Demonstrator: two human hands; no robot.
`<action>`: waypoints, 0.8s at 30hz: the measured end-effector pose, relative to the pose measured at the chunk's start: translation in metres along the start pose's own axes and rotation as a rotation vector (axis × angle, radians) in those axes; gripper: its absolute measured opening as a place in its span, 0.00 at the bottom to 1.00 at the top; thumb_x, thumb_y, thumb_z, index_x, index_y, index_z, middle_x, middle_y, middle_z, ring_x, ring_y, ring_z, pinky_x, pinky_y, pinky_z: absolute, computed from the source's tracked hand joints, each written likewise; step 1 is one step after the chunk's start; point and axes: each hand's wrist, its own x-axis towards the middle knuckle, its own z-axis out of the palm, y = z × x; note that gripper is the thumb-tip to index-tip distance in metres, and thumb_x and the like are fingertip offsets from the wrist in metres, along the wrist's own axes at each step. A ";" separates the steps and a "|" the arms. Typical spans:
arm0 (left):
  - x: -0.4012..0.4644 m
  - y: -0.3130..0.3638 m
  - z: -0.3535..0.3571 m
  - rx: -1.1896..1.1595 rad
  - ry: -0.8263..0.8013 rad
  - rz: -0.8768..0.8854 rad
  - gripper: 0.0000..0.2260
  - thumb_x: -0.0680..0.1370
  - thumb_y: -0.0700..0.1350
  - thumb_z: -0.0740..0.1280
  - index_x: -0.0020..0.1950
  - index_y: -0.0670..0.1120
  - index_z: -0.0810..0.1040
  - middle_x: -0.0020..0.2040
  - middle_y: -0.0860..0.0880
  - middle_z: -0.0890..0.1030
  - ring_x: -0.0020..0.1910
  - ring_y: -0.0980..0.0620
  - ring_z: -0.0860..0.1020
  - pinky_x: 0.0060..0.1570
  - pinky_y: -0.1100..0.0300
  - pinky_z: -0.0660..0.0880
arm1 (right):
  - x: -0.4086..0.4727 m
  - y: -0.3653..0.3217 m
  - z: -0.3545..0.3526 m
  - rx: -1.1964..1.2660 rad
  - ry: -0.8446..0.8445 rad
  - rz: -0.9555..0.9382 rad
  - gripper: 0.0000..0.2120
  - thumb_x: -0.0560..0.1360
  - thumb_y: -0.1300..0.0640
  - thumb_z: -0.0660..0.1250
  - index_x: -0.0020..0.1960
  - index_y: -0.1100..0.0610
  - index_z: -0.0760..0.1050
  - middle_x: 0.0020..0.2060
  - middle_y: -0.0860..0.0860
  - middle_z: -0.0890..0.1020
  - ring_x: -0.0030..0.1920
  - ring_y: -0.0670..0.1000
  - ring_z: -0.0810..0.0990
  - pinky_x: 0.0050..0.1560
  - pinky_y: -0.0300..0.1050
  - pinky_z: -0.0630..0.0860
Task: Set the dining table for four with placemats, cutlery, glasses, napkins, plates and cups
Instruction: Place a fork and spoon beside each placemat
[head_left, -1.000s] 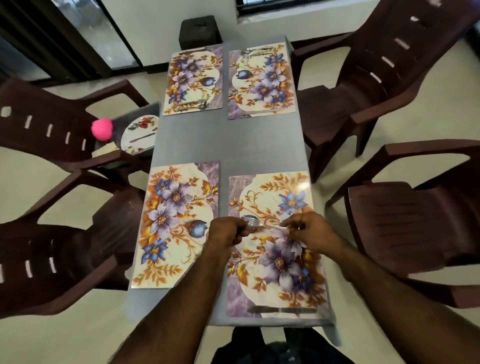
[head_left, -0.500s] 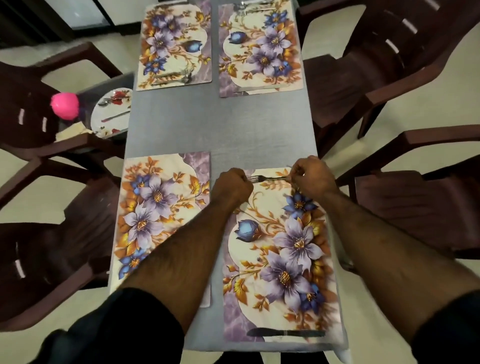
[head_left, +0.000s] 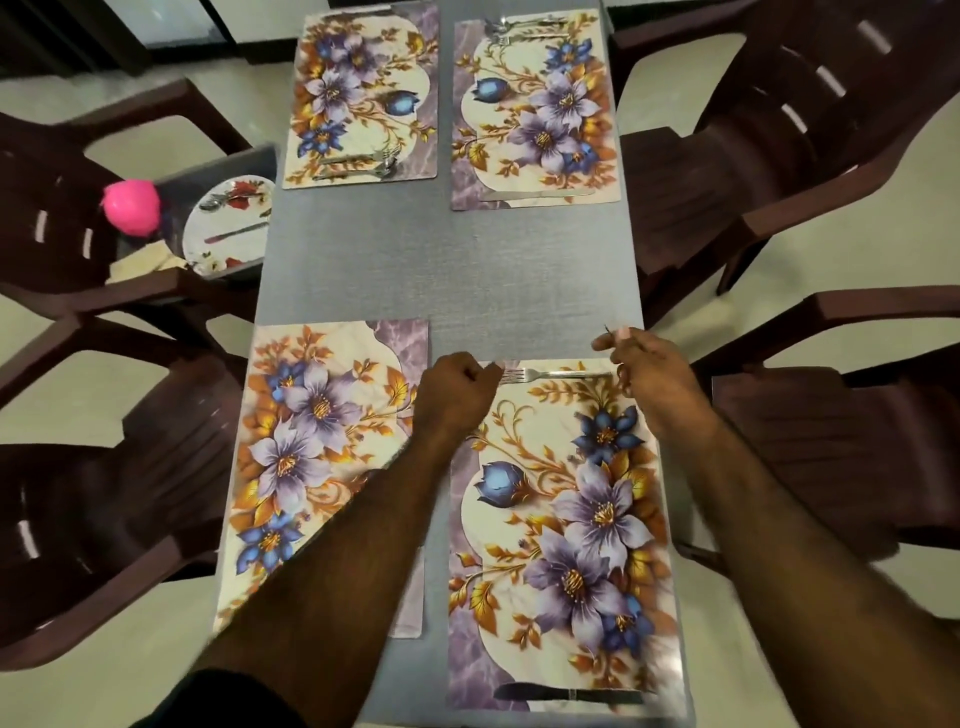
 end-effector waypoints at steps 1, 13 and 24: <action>-0.013 -0.002 0.002 -0.105 -0.066 0.033 0.14 0.79 0.57 0.71 0.41 0.48 0.81 0.36 0.50 0.83 0.38 0.48 0.82 0.40 0.55 0.78 | -0.008 0.000 0.001 0.218 -0.030 0.085 0.15 0.86 0.50 0.62 0.49 0.54 0.85 0.40 0.47 0.79 0.36 0.44 0.77 0.36 0.39 0.75; -0.078 -0.006 0.023 -0.445 -0.385 -0.017 0.10 0.73 0.37 0.80 0.52 0.44 0.86 0.45 0.42 0.87 0.45 0.44 0.86 0.49 0.44 0.84 | -0.041 0.016 0.044 0.973 0.189 0.320 0.02 0.84 0.61 0.65 0.55 0.59 0.76 0.43 0.59 0.81 0.40 0.52 0.84 0.46 0.53 0.86; -0.032 -0.016 0.016 -0.172 -0.152 -0.026 0.10 0.72 0.35 0.78 0.44 0.50 0.86 0.40 0.49 0.87 0.38 0.50 0.86 0.44 0.45 0.86 | -0.037 0.062 0.012 0.175 0.141 0.165 0.02 0.82 0.61 0.70 0.50 0.59 0.80 0.38 0.57 0.86 0.37 0.60 0.87 0.32 0.51 0.83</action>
